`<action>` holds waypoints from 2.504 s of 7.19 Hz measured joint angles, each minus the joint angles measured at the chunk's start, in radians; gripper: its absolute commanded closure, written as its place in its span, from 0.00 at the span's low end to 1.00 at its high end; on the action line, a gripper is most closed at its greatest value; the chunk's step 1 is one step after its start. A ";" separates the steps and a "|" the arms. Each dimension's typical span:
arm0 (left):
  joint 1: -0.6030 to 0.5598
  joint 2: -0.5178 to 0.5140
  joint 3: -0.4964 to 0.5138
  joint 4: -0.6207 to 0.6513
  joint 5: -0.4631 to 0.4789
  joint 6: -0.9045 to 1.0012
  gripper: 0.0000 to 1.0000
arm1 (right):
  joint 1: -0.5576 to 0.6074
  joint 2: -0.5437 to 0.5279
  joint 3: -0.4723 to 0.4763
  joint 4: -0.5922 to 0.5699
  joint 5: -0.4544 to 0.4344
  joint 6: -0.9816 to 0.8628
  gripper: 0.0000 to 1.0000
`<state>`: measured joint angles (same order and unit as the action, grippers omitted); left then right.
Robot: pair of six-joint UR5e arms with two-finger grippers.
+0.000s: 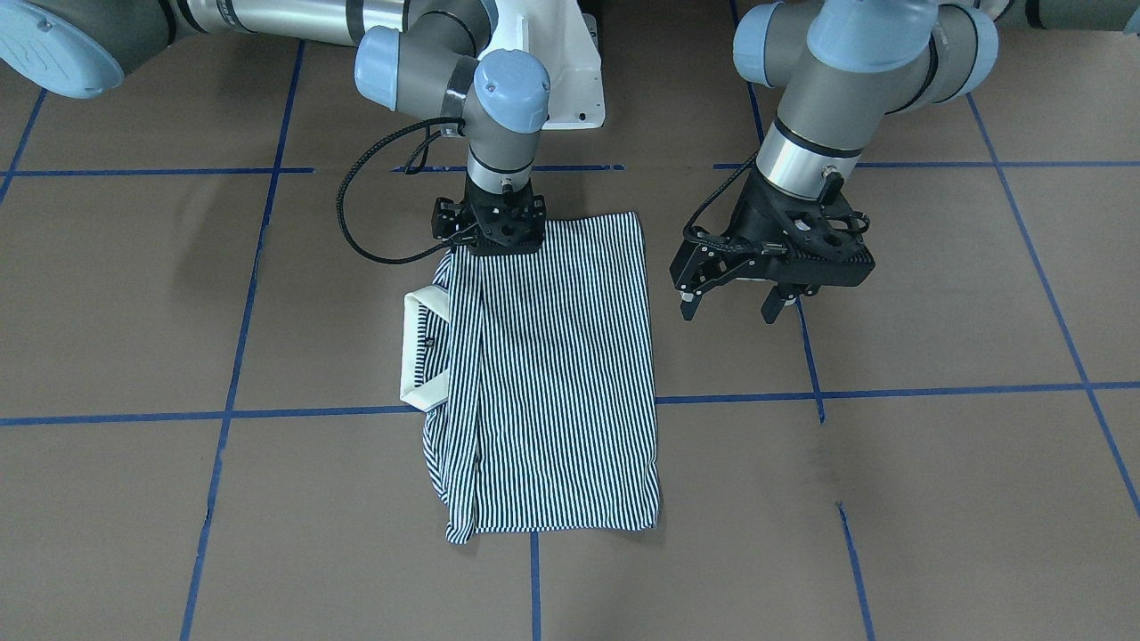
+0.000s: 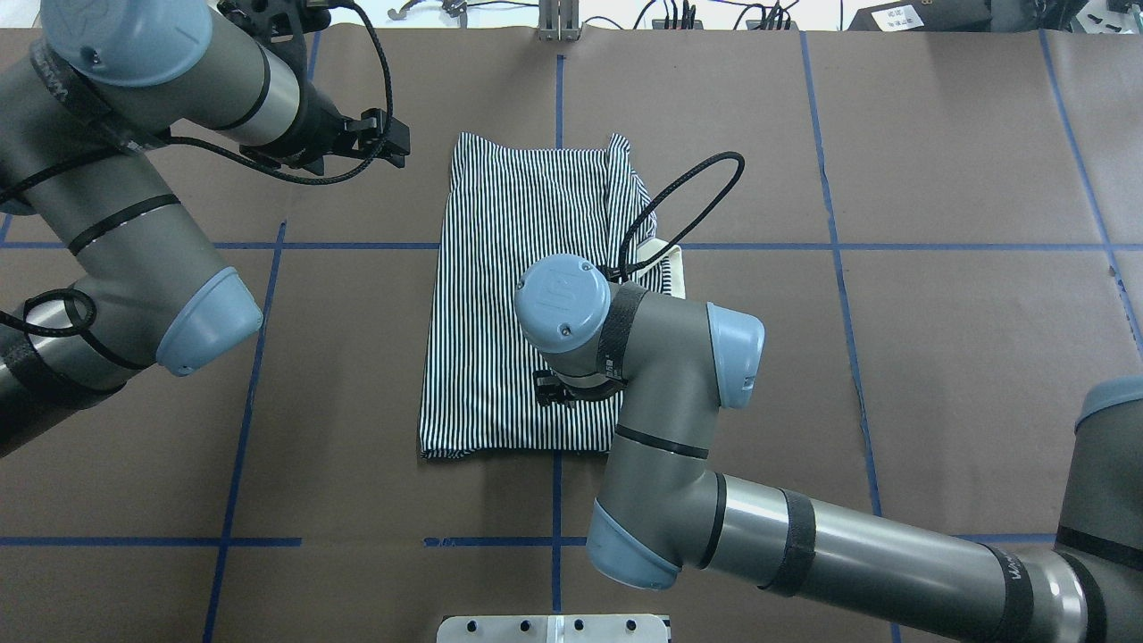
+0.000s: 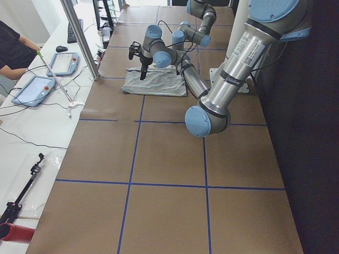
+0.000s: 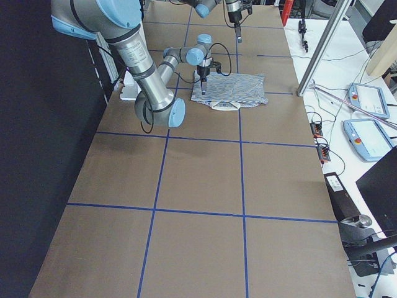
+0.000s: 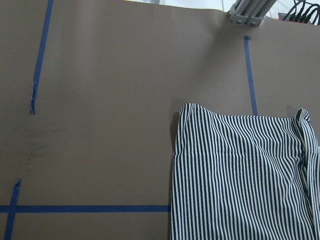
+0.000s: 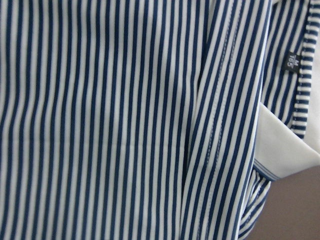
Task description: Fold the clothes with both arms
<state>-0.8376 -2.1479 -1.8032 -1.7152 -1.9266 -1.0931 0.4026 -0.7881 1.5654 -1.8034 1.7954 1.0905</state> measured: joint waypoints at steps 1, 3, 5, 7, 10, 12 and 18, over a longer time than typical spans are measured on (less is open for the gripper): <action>0.001 0.000 0.001 -0.002 0.000 0.000 0.00 | -0.002 -0.013 -0.002 -0.004 0.002 -0.015 0.00; 0.003 0.000 0.003 -0.006 0.001 -0.002 0.00 | -0.004 -0.021 0.002 -0.038 0.005 -0.043 0.00; 0.009 0.000 0.004 -0.009 0.002 -0.006 0.00 | -0.008 -0.025 0.008 -0.071 0.008 -0.062 0.00; 0.013 0.000 0.004 -0.010 0.003 -0.008 0.00 | -0.020 -0.027 0.007 -0.076 0.007 -0.065 0.00; 0.017 0.000 0.006 -0.012 0.003 -0.009 0.00 | -0.021 -0.030 0.008 -0.078 0.007 -0.069 0.00; 0.020 0.000 0.008 -0.012 0.003 -0.008 0.00 | -0.009 -0.040 0.019 -0.088 0.007 -0.086 0.00; 0.032 0.001 0.036 -0.055 0.004 -0.011 0.00 | 0.005 -0.084 0.083 -0.129 0.003 -0.128 0.00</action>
<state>-0.8058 -2.1472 -1.7671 -1.7705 -1.9226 -1.1044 0.4080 -0.8717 1.6480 -1.9326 1.7985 0.9623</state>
